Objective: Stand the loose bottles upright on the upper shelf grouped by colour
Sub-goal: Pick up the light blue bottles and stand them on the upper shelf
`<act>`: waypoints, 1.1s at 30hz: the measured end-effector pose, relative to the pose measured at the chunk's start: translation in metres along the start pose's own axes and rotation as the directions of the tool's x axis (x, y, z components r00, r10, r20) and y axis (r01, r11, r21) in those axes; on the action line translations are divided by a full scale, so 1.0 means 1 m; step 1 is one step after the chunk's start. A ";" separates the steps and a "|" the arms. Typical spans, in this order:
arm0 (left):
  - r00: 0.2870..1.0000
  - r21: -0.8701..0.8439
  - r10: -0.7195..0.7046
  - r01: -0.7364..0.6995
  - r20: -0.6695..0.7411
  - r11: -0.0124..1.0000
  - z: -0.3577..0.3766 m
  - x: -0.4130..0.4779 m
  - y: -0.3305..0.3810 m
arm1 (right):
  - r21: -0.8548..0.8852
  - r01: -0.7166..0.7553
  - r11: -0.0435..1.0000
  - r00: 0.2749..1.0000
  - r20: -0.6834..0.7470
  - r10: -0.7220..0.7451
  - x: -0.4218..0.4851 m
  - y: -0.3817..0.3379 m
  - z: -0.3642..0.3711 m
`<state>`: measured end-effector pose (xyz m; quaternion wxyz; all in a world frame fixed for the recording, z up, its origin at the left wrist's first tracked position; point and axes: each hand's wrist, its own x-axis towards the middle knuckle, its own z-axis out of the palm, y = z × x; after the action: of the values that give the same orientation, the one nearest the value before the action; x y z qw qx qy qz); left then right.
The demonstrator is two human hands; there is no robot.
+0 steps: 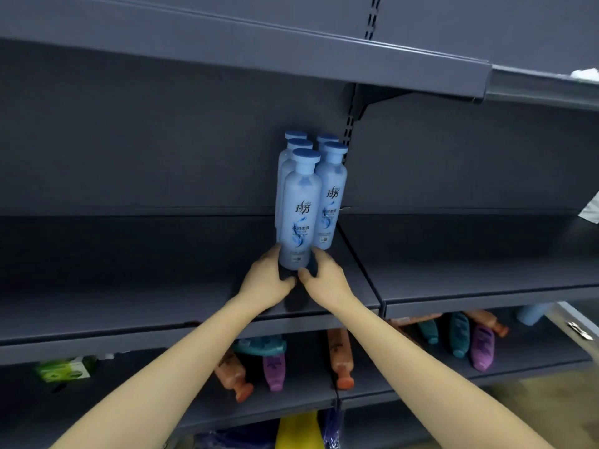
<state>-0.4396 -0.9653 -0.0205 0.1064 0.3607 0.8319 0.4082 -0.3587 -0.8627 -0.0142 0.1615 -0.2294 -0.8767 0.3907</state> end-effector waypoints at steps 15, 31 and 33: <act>0.981 0.113 0.119 -0.137 0.152 0.984 0.007 -0.095 -0.005 | -0.152 -0.135 0.979 0.985 -0.123 0.117 -0.109 -0.005 0.022; 0.888 0.280 0.127 -0.271 0.441 0.921 0.081 -0.125 0.004 | -0.342 -0.464 0.817 0.885 -0.146 0.442 -0.204 0.074 -0.028; 0.877 0.295 0.122 -0.284 0.465 0.912 0.095 -0.122 0.010 | -0.330 -0.505 0.798 0.863 -0.165 0.477 -0.214 0.087 -0.042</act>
<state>-0.3018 -0.9878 -0.0884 0.1794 0.5426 0.8030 0.1690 -0.1347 -0.8990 -0.0751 0.0418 -0.4886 -0.8372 0.2422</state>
